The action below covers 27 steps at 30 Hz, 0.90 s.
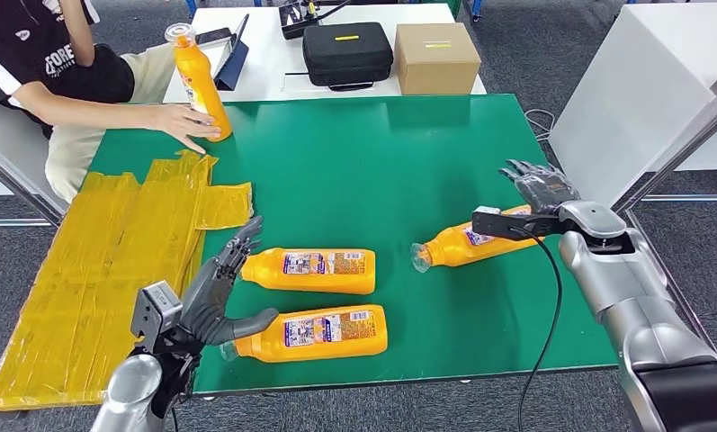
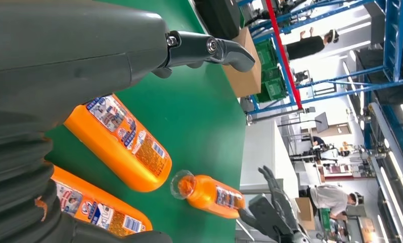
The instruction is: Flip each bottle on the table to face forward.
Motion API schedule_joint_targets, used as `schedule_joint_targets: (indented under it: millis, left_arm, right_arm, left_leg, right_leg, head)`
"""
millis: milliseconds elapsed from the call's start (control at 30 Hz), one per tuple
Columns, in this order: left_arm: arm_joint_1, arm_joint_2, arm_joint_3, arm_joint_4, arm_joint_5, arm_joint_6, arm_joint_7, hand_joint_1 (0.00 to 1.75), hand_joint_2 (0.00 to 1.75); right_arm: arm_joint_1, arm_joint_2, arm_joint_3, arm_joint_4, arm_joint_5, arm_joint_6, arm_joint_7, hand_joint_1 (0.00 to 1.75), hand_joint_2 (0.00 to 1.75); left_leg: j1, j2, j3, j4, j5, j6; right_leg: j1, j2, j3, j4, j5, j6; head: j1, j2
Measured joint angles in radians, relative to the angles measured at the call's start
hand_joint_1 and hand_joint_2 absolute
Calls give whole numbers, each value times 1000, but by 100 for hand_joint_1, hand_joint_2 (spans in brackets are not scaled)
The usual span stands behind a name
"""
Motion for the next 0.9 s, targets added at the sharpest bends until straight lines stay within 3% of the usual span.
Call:
schedule_joint_targets:
  millis: [633, 900]
  left_arm:
    - [-44, -1, -77, 47, 42, 31, 21, 0, 175]
    - [-59, -1, -93, 66, 58, 33, 28, 0, 175]
  right_arm:
    - [-57, 5, 53, 156, -31, 12, -44, 0, 175]
    - [-62, -10, 61, 242, -53, 67, -47, 0, 175]
  left_leg:
    - [0, 0, 0, 0, 0, 0]
    - [0, 0, 0, 0, 0, 0]
  right_leg:
    - [0, 0, 0, 0, 0, 0]
    - [0, 0, 0, 0, 0, 0]
  head:
    - [0, 0]
    - [0, 0]
